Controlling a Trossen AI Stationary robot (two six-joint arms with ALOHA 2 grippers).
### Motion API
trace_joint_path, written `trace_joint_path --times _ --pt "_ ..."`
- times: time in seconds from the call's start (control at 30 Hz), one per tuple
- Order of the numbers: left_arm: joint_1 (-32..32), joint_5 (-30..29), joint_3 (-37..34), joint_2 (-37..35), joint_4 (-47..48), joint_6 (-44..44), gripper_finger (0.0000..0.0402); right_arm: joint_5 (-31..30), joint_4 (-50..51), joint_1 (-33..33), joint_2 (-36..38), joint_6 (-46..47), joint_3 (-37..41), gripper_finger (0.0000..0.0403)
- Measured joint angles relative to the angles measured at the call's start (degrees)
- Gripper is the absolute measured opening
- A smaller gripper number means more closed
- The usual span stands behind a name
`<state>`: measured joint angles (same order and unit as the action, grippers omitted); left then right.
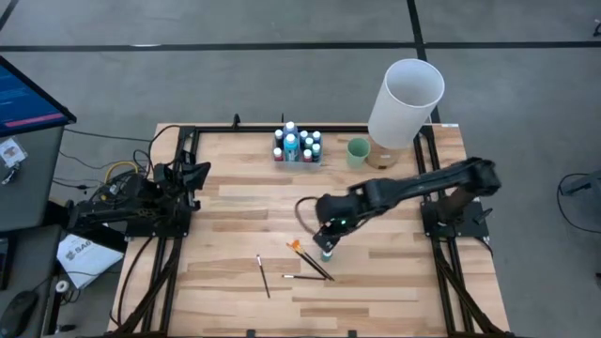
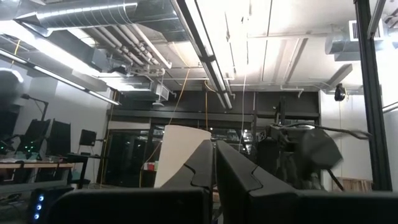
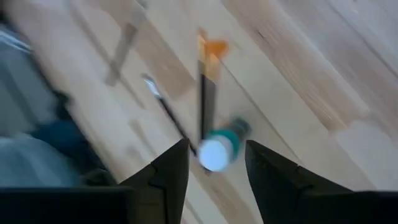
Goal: Pick & Place Paint Supplies
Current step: Put the small light blue paint bottle into the transparent bin
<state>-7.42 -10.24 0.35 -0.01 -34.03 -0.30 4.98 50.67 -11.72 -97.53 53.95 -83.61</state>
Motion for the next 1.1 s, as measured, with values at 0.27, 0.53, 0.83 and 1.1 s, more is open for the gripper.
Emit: trace_joint_path --times 0.27,0.53,0.83,1.1 --pt "0.0 0.0 0.0 0.0 0.0 0.0 0.0002 0.1 17.0 -1.9 -13.5 -4.2 -18.2 0.0149" --pt "0.0 0.0 0.0 0.0 0.0 0.0 0.0002 -2.0 24.9 -4.0 -20.3 -6.5 -25.9 0.0191" --pt "0.0 0.0 0.0 0.0 0.0 0.0 0.0002 -1.9 26.6 -4.2 -22.9 -6.4 -25.8 0.0273" --pt "0.0 0.0 0.0 0.0 0.0 0.0 0.0002 -3.2 26.8 -4.5 -22.8 -6.4 -25.8 0.0276"
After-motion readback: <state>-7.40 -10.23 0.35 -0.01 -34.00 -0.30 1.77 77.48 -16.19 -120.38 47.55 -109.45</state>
